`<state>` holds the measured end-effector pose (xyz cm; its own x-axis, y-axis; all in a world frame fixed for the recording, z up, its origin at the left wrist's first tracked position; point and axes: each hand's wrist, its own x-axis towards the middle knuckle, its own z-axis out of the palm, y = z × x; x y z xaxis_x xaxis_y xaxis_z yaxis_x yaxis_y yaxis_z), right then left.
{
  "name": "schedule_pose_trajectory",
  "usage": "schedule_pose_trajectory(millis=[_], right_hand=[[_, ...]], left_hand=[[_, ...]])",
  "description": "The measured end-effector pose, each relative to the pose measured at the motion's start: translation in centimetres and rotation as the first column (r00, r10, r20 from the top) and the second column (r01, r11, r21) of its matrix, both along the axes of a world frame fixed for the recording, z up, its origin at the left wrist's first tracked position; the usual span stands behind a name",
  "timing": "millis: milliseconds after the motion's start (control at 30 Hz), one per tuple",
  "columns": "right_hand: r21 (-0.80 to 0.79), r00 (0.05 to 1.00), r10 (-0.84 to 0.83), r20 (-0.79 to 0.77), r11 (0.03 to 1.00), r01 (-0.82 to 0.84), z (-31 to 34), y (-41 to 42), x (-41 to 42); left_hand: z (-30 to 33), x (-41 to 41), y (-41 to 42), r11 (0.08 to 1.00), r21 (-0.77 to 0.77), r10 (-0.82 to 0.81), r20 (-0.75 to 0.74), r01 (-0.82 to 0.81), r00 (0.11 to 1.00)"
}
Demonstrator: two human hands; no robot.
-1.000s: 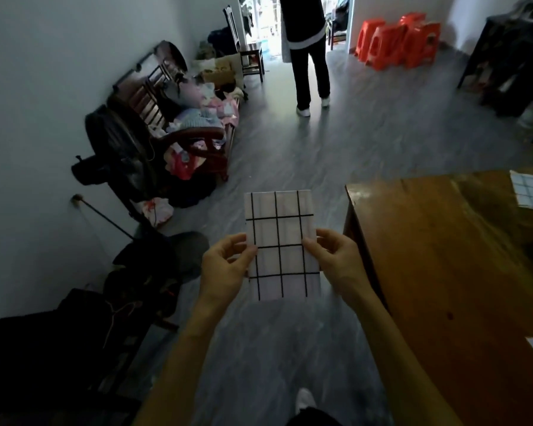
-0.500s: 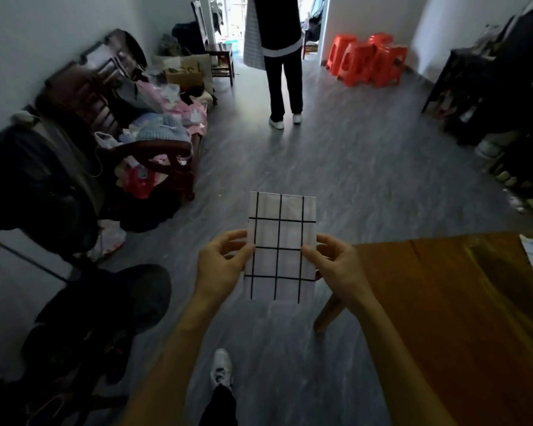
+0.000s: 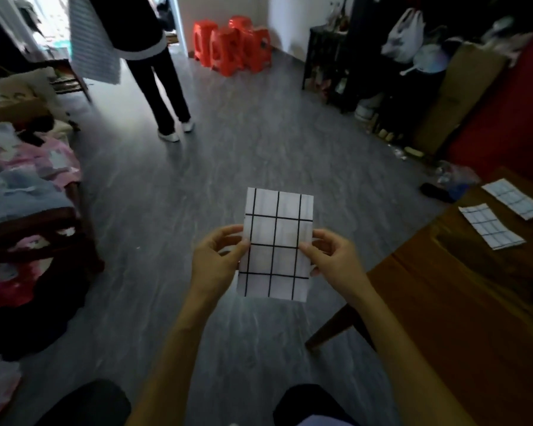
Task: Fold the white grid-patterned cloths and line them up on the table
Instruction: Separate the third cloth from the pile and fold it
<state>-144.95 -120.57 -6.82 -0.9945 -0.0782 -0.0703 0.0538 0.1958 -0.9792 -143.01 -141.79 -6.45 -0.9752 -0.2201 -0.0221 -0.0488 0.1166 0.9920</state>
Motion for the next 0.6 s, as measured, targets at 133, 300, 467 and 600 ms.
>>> schedule_pose_trajectory(millis=[133,300,467,600], right_hand=[[-0.016,0.993,-0.114,0.033,0.993,0.115,-1.4,0.1,-5.0],[-0.084,0.958,-0.280,0.066,0.955,0.285,-4.0,3.2,-12.6],[-0.120,0.899,-0.426,0.102,0.892,0.437,-5.4,7.7,-20.4],[-0.121,0.833,-0.548,0.078,0.824,0.554,-4.7,11.7,-25.5]], left_hand=[[-1.4,-7.3,0.4,0.994,-0.016,-0.112,0.043,0.113,0.993],[-1.8,-17.3,3.8,0.963,-0.064,-0.260,0.022,0.261,0.965],[-0.9,-28.3,9.1,0.910,-0.136,-0.384,0.081,0.392,0.920],[-0.1,-35.8,14.3,0.845,-0.169,-0.504,0.069,0.508,0.861]])
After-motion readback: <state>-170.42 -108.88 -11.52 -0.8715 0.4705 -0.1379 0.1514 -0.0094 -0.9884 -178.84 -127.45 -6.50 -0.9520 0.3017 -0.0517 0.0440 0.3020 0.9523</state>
